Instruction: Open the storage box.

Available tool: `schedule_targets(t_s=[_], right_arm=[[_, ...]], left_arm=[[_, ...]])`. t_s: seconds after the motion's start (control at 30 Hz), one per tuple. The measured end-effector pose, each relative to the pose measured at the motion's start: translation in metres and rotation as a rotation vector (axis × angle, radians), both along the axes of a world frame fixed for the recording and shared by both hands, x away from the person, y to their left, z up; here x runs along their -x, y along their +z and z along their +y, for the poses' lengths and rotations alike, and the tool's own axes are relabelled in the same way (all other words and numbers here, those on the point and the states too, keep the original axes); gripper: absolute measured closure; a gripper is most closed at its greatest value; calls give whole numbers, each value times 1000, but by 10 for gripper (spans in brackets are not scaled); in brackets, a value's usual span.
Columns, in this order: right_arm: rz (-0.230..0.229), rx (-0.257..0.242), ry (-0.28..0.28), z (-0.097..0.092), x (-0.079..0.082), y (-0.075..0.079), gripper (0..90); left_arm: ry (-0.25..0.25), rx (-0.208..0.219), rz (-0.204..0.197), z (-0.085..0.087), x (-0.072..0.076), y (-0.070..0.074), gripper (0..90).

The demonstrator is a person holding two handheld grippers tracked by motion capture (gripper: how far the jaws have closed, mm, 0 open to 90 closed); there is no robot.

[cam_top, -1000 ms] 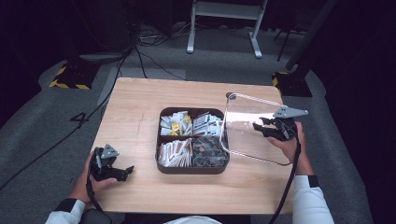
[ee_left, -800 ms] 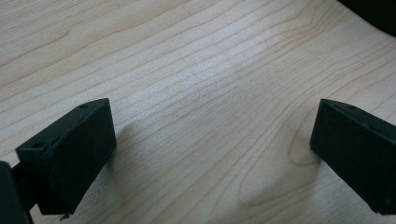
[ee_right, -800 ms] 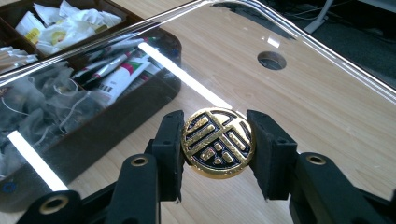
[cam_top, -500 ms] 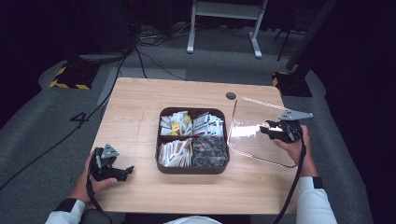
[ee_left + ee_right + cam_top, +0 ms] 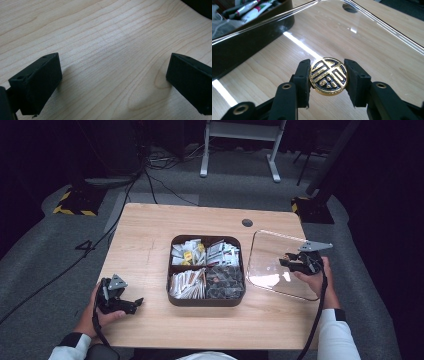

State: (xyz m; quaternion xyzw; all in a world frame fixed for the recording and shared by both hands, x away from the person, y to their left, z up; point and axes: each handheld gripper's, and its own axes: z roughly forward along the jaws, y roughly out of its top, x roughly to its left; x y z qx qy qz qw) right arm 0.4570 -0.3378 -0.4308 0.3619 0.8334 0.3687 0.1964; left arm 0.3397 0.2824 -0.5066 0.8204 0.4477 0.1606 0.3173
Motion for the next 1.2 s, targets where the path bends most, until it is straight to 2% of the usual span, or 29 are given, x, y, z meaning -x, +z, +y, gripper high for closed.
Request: schedule_targets(t_s=[0.13, 0.27, 0.4, 0.6, 0.8, 0.97, 1.17, 1.2], right_arm=[[19, 20, -6, -2, -3, -7, 587], [36, 20, 1, -2, -5, -15, 587], [50, 45, 9, 0, -8, -21, 587], [70, 30, 21, 1, -10, -28, 587], [83, 54, 25, 2, -12, -36, 586], [95, 49, 24, 3, -14, -42, 586], [127, 84, 28, 6, -16, -51, 584], [124, 76, 27, 6, -16, -51, 583]], left_arm=[[0, 0, 0, 0, 0, 0, 5], [0, 0, 0, 0, 0, 0, 5], [0, 0, 0, 0, 0, 0, 5], [0, 0, 0, 0, 0, 0, 5], [0, 0, 0, 0, 0, 0, 5], [0, 0, 0, 0, 0, 0, 5], [0, 0, 0, 0, 0, 0, 5], [0, 0, 0, 0, 0, 0, 5]])
